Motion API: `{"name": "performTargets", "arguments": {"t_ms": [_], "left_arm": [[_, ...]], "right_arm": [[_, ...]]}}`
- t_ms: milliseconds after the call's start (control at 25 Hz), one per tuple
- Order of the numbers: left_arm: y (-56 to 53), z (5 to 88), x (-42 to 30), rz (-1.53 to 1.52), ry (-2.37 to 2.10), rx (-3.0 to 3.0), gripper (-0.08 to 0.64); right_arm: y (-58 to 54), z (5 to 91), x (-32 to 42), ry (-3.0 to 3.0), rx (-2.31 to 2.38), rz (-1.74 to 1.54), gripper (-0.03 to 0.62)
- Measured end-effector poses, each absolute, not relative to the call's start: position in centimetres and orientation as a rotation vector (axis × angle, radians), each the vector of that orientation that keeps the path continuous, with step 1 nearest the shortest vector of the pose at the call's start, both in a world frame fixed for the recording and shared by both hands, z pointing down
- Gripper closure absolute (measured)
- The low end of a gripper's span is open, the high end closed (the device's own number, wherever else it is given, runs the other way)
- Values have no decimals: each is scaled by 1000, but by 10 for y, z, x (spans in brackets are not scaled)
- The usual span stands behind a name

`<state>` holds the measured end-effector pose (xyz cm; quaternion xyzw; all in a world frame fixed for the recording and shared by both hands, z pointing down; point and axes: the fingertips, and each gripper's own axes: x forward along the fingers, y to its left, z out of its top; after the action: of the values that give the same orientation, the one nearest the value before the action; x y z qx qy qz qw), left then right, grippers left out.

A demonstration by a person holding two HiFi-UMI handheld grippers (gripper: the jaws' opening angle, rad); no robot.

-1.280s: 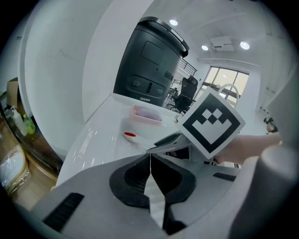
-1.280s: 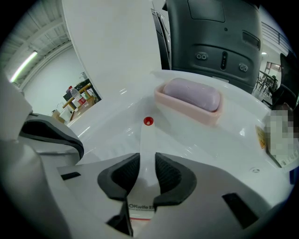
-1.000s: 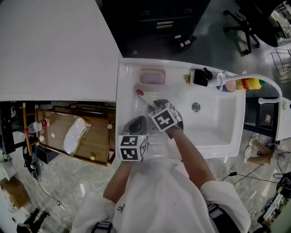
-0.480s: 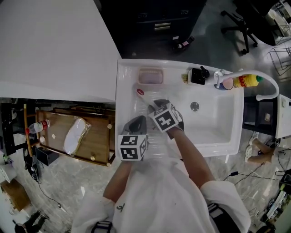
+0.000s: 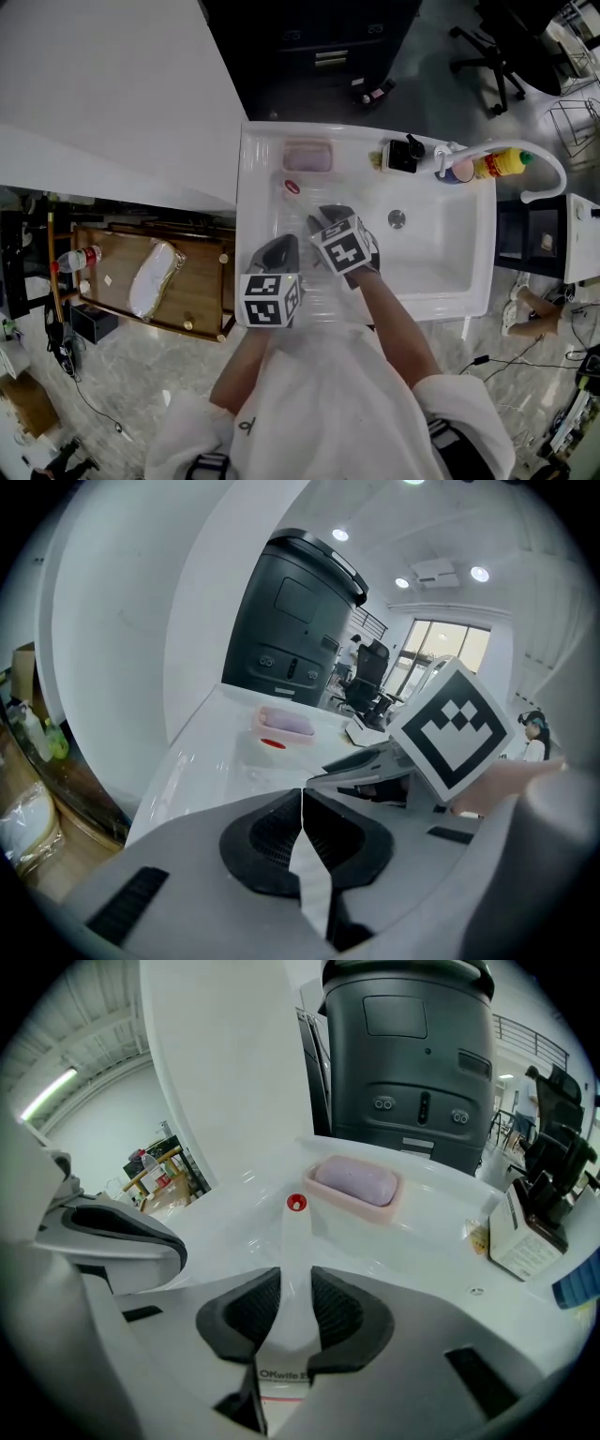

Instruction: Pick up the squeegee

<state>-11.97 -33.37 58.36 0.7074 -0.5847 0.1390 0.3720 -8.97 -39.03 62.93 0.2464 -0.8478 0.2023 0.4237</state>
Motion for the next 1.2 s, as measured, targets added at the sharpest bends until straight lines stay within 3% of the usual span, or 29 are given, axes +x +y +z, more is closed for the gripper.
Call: {"name": "performTargets", "arguments": {"t_ms": [1200], "left_arm": [[-338,534,-124,282,-1559,1939,532]], "right_arm": [[-380,547,-85,-2300,895,380,485]]}}
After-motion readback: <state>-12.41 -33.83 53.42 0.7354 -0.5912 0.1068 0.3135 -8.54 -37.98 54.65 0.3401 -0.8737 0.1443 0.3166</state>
